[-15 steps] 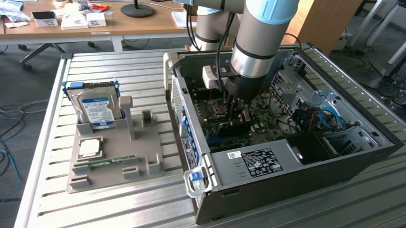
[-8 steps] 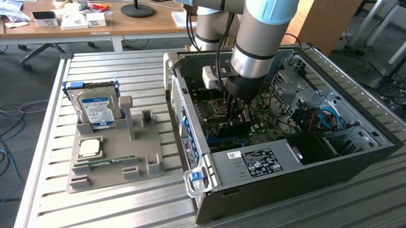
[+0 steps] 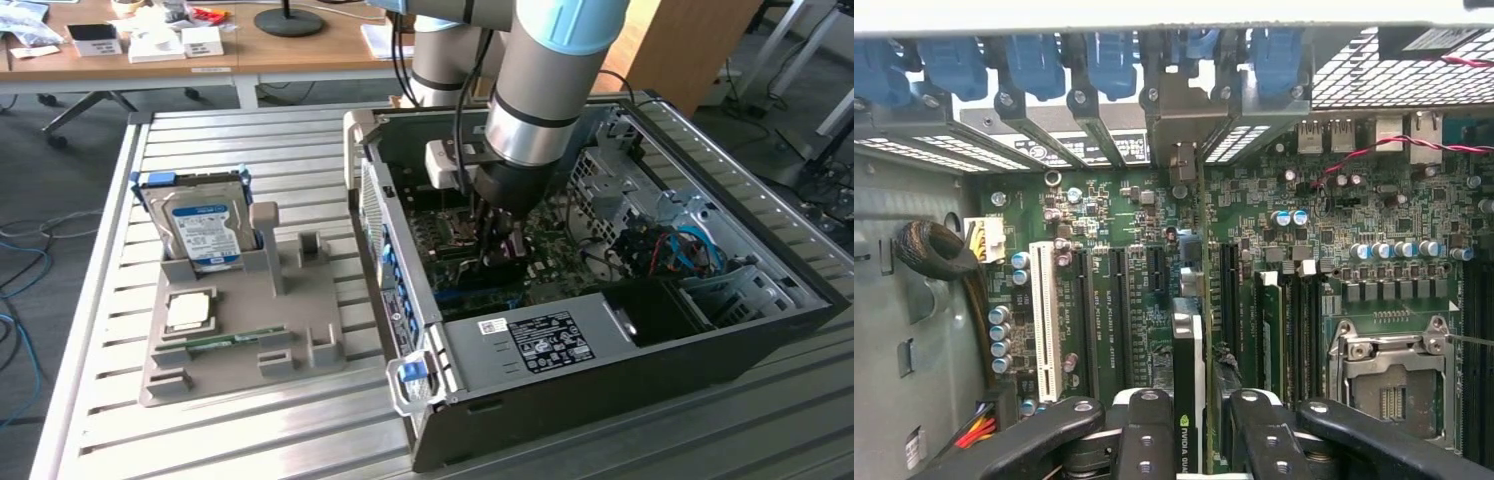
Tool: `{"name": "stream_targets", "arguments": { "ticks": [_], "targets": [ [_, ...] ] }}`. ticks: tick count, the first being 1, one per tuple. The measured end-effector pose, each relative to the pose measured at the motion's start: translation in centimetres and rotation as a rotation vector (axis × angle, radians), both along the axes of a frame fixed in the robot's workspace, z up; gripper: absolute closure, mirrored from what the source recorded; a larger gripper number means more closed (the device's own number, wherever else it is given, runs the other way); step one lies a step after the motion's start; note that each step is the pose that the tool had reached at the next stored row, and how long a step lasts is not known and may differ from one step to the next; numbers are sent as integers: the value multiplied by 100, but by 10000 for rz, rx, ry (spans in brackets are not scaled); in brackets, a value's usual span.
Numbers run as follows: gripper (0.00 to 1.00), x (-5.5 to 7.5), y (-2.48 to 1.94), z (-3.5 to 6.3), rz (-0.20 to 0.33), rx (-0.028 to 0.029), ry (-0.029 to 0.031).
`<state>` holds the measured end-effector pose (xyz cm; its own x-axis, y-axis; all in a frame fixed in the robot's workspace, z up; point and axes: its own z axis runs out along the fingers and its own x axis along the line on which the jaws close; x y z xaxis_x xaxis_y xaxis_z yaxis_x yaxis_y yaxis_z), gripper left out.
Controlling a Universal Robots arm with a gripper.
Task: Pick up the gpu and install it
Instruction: 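Insert the gpu into the slot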
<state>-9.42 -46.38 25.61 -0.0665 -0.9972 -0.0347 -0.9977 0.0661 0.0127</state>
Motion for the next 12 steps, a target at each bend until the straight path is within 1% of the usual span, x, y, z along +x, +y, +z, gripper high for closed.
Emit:
{"name": "stream_targets", "arguments": {
  "ticks": [11,12],
  "targets": [
    [74,0,0,-4,0,-1,1],
    [74,-1,1,-6,-2,7,4]
  ]
}}
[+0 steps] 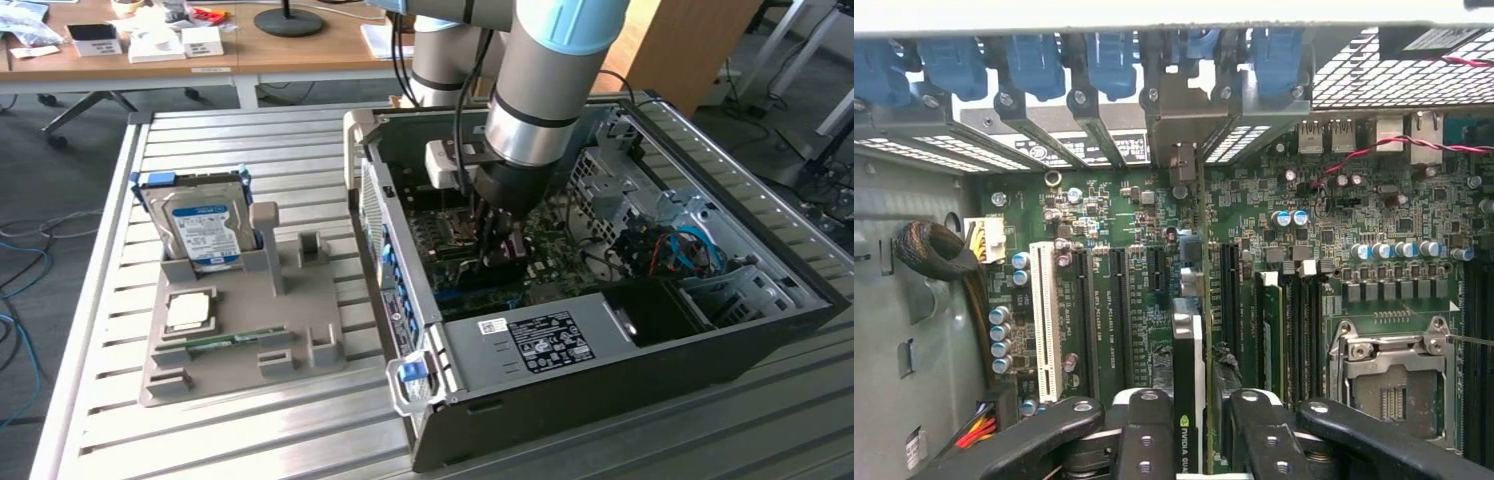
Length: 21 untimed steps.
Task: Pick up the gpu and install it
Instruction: 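Insert the gpu into the slot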
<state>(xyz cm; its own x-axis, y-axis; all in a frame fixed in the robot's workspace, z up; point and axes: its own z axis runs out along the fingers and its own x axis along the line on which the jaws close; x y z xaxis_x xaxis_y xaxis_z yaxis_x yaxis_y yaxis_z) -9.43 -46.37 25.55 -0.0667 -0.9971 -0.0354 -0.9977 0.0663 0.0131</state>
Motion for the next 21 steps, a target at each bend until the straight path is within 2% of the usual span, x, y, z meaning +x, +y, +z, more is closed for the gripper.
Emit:
{"name": "stream_targets", "arguments": {
  "ticks": [1,2,3,5,6,8,9,10,16,21],
  "targets": [
    [73,0,0,-1,0,0,-5],
    [67,0,0,-1,0,-1,-7],
    [67,0,0,1,0,-5,-4],
    [55,1,-1,1,2,-7,-3],
    [55,1,-1,2,2,-8,-3],
    [44,1,-1,2,2,-7,-3],
    [44,1,-1,2,2,-8,-3],
    [37,1,-1,2,2,-8,-3],
    [37,1,-1,18,2,-10,-2],
    [37,1,-1,143,2,-7,-3]
  ]
}}
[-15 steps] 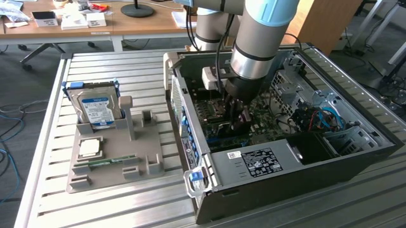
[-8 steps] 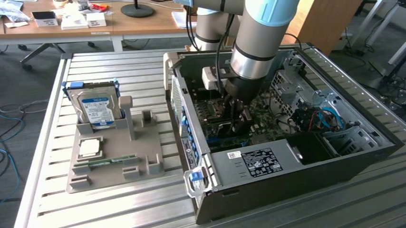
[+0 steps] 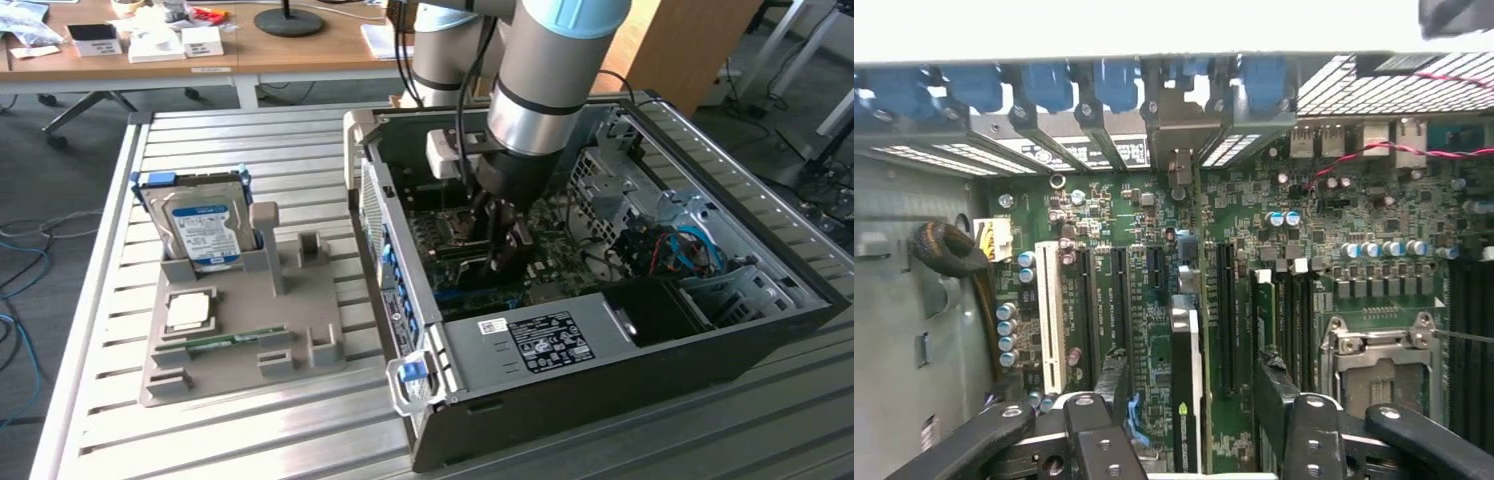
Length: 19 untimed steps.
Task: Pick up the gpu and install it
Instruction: 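Insert the gpu into the slot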
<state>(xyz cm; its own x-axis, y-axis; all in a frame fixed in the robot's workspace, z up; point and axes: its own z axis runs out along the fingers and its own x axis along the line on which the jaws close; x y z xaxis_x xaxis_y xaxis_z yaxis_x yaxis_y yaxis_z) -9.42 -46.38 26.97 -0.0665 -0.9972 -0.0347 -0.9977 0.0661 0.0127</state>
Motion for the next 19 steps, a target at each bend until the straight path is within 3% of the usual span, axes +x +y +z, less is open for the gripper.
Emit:
{"name": "stream_targets", "arguments": {
  "ticks": [10,19],
  "targets": [
    [37,0,1,241,1,-1,0],
    [37,0,2,381,0,-1,0]
  ]
}}
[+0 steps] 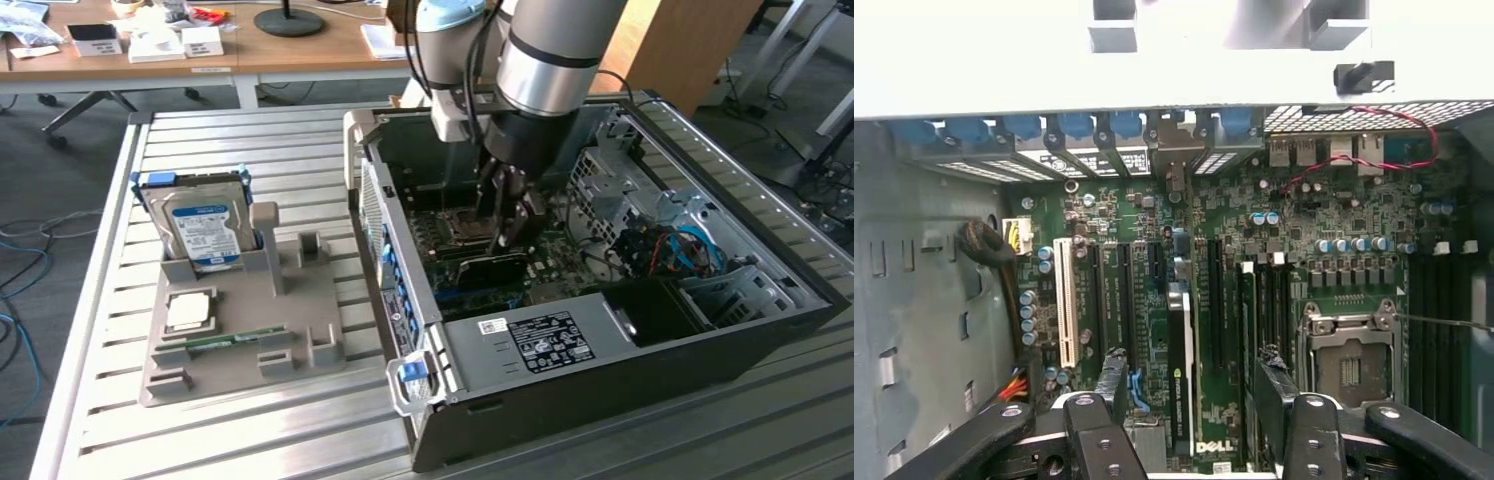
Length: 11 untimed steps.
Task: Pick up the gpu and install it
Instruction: 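Insert the gpu into the slot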
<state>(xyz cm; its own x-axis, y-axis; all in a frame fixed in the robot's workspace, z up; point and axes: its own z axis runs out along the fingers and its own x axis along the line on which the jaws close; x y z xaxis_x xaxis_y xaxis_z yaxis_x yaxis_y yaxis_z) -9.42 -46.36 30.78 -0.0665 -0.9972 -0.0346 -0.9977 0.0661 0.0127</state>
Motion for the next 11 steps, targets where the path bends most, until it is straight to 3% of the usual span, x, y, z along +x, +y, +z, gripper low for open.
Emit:
{"name": "stream_targets", "arguments": {
  "ticks": [11],
  "targets": [
    [37,0,0,140,0,0,0]
  ]
}}
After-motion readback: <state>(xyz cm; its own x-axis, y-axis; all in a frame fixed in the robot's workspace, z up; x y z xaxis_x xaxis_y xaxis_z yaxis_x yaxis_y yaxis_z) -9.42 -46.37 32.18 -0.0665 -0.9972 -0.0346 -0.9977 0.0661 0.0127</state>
